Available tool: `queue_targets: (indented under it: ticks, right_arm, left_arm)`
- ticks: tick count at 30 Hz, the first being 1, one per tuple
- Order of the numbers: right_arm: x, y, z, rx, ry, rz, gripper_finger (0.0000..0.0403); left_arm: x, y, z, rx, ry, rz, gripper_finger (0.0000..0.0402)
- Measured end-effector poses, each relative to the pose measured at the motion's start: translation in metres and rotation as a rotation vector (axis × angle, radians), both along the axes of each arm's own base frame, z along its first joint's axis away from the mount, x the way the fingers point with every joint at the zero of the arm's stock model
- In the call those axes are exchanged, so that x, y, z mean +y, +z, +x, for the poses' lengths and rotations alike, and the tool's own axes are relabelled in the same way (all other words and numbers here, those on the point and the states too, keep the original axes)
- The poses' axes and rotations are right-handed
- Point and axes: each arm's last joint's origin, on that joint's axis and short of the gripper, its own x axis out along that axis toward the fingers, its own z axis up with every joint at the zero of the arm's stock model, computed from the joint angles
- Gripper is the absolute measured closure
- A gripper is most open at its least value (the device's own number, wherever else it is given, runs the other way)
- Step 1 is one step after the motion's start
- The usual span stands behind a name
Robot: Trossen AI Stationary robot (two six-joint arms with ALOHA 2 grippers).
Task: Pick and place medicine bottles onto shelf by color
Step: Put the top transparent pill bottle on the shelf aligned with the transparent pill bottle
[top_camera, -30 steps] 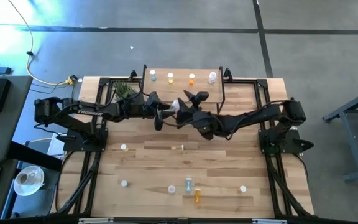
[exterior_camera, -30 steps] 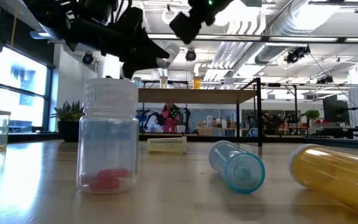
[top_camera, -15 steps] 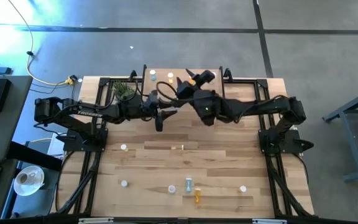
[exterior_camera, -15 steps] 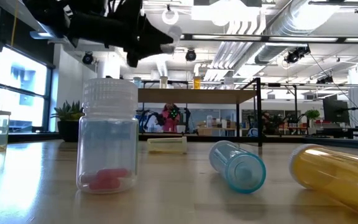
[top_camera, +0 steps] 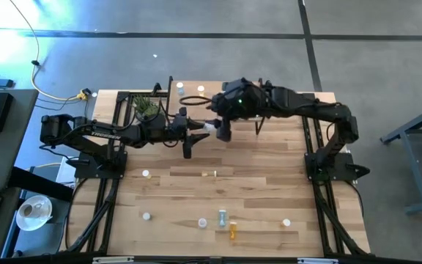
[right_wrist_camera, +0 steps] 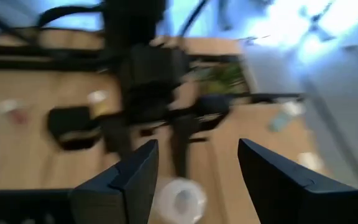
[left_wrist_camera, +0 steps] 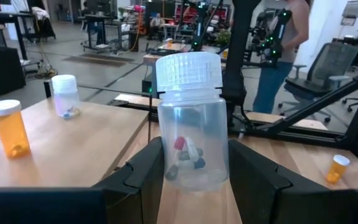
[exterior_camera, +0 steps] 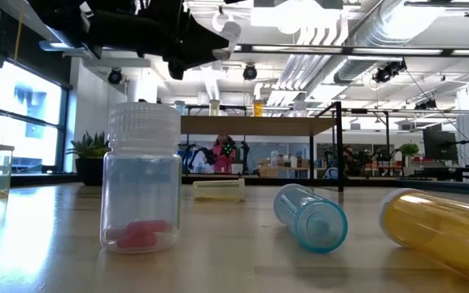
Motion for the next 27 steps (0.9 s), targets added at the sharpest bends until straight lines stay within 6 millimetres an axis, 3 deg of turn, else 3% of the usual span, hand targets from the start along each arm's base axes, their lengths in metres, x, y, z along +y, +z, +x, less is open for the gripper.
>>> queue_targets:
  ticks: [10, 19, 27]
  right_arm:
    - [-0.013, -0.007, -0.008, 0.073, 0.153, 0.160, 0.0192]
    - [-0.008, -0.007, -0.007, 0.071, 0.255, 0.168, 0.0192]
    - [-0.011, -0.021, 0.005, 0.106, 0.241, 0.171, 0.0192]
  left_arm:
    - [-0.010, 0.003, 0.003, 0.000, -0.053, 0.124, 0.0257]
    - [-0.016, 0.005, 0.004, -0.002, -0.045, 0.178, 0.0257]
    - [-0.016, 0.009, 0.004, -0.046, -0.038, 0.189, 0.0257]
